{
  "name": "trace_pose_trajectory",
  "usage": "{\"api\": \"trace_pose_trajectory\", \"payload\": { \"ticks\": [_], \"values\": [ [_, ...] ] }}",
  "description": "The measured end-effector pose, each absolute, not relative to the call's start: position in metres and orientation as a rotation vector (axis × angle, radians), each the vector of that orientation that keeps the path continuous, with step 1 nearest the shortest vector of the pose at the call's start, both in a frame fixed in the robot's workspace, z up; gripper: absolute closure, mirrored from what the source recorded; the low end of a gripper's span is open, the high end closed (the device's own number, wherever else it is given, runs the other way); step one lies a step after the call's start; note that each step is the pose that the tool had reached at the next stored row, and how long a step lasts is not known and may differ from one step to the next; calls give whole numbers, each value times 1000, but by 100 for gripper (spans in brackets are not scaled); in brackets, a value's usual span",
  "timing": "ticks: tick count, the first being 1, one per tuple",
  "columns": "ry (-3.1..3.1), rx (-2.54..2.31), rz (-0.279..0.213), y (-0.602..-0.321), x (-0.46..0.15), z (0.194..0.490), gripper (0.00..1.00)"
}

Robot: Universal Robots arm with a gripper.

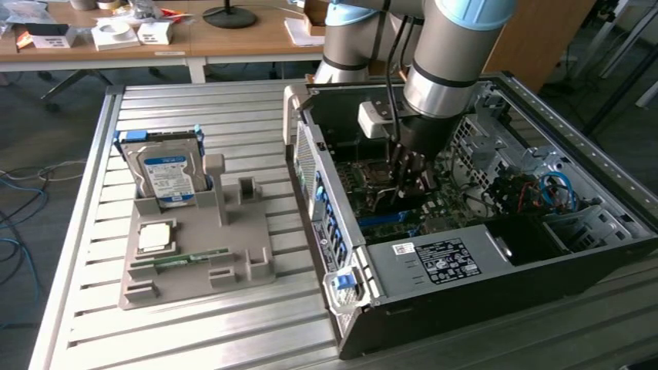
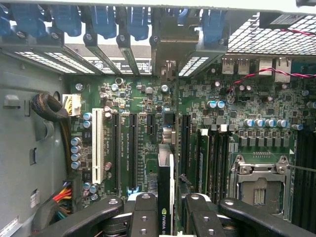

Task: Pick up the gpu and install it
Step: 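Insert the gpu into the slot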

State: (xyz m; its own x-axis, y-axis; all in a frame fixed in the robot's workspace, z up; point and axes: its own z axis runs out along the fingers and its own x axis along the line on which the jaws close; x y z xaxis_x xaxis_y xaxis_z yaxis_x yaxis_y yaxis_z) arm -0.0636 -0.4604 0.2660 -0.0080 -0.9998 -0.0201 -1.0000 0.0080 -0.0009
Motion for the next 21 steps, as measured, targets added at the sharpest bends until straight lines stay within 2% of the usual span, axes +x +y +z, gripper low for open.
{"api": "trace_pose_trajectory", "payload": {
  "ticks": [21],
  "values": [
    [2220,-2202,21,-460,-64,262,74]
  ]
}}
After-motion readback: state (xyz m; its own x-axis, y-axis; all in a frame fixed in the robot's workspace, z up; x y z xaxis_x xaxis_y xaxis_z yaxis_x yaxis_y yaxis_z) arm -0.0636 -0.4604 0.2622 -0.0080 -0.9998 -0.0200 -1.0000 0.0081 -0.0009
